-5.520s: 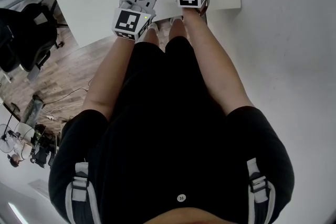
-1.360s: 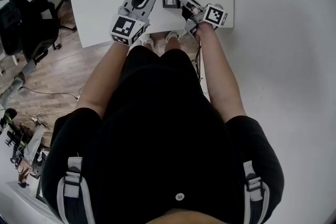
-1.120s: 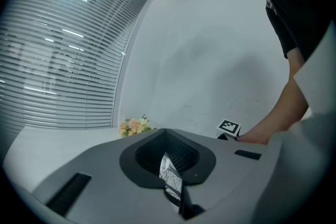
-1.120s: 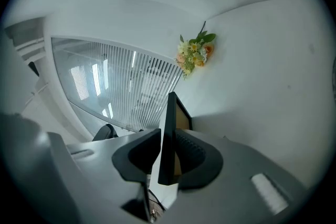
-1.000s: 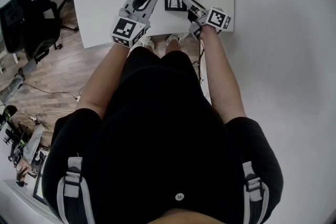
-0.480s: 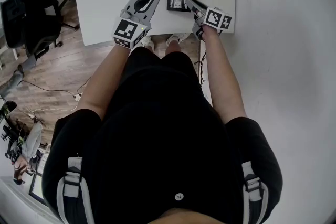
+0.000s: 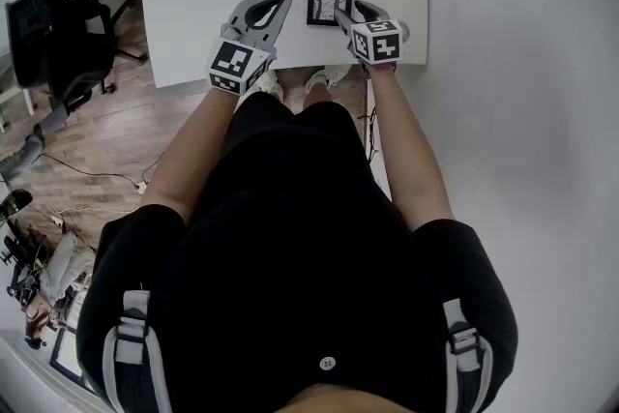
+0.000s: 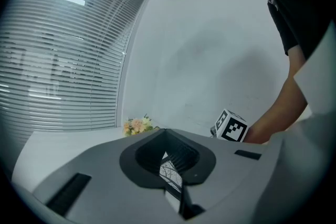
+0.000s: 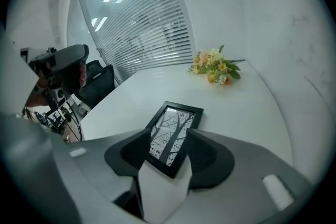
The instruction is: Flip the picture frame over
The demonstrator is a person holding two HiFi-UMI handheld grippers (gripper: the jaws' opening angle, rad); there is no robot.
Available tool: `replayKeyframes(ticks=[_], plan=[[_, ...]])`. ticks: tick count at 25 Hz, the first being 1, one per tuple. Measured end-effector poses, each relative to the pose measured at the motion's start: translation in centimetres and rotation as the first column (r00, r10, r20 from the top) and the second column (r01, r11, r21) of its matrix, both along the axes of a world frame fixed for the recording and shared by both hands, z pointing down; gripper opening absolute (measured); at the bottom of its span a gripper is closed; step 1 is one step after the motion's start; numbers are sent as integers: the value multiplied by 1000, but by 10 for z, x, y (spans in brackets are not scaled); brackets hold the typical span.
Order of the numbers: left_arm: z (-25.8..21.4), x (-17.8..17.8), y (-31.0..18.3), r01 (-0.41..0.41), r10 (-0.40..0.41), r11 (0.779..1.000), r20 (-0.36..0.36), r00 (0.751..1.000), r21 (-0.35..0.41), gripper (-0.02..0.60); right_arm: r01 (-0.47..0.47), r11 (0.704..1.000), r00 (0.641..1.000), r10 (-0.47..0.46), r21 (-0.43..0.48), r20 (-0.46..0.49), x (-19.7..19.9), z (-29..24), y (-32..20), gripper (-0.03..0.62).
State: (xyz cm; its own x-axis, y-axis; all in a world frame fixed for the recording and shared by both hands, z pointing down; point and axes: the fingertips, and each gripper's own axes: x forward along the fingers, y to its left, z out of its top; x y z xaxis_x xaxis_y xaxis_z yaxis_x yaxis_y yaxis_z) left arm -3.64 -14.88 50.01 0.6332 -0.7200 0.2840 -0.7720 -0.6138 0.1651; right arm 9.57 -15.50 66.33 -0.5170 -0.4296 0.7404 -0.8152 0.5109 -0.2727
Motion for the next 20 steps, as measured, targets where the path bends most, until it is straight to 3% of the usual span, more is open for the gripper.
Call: replayKeyframes(ticks=[3,9,15,20], plan=[[-8,5,4,-6,6,1000,-2,1000,8,8,52,996,999,-51,70,-10,-6,-25,5,222],[-19,9,14,-36,36,999,18,999,10,6,54,981,983,-85,184,165,-19,-93,13,202],[-47,17,14,-79,78,996,13,997,49,7,27,926,971,-114,377,210,-14,-173,12,123],[-78,28,15,-106,107,990,-2,994,91,7,-1,879,958,-135,476,251,-12,-222,17,84]])
